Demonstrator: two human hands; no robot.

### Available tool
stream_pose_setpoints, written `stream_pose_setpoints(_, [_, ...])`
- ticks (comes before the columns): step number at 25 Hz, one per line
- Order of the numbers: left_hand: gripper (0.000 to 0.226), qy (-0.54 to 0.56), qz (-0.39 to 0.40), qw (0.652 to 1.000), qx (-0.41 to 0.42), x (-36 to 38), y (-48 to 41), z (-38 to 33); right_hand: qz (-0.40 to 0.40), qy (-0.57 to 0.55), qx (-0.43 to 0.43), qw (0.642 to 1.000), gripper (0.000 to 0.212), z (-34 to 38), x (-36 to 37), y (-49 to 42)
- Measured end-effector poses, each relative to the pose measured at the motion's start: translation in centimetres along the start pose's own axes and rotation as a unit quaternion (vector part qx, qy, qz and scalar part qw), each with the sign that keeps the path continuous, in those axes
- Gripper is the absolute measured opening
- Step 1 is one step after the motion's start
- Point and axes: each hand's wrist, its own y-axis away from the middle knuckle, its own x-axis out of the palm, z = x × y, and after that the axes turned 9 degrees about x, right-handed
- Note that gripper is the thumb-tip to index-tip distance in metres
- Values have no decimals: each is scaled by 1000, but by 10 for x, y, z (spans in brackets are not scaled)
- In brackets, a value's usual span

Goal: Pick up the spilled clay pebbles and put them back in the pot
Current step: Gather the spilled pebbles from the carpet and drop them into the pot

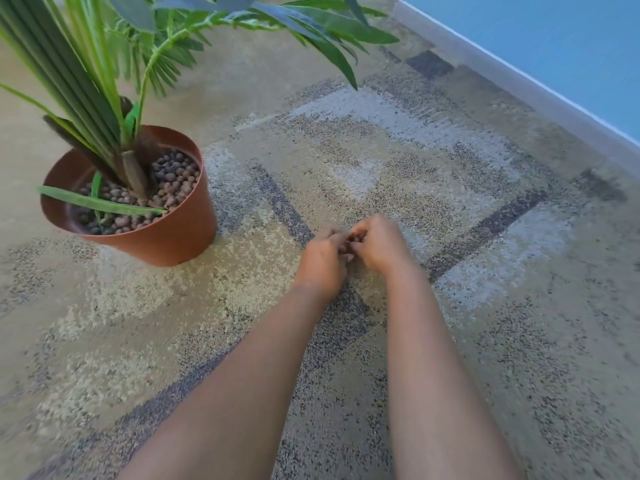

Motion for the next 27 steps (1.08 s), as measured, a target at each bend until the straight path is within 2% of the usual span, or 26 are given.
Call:
stream_pose_setpoints(6, [21,11,-4,998,-58,-9,0,7,45,-81,20,996,11,1,0,-1])
stream_pose_setpoints(10, [17,17,30,995,-89,-15,0,6,81,-115,47,989,12,-2,-6,-1])
stream_pose_setpoints(12, [16,74,3,985,-157,-22,1,12,73,-113,56,989,8,-4,-10,1])
stream_pose_setpoints(14, [17,127,-58,964,-229,-33,8,22,78,-104,63,989,4,-5,-15,2])
stream_pose_setpoints(16, [18,135,-84,955,-250,-45,23,32,108,-90,68,988,6,-1,-17,2])
stream_pose_setpoints(20, [17,105,-68,962,-242,-55,61,42,135,-68,50,987,11,21,-3,6])
stream_pose_setpoints(23, [17,49,-65,974,-212,-57,70,46,60,-48,58,995,16,31,16,9])
stream_pose_setpoints(27, [16,-27,-30,994,-98,-56,73,40,-2,-78,141,987,9,26,17,5])
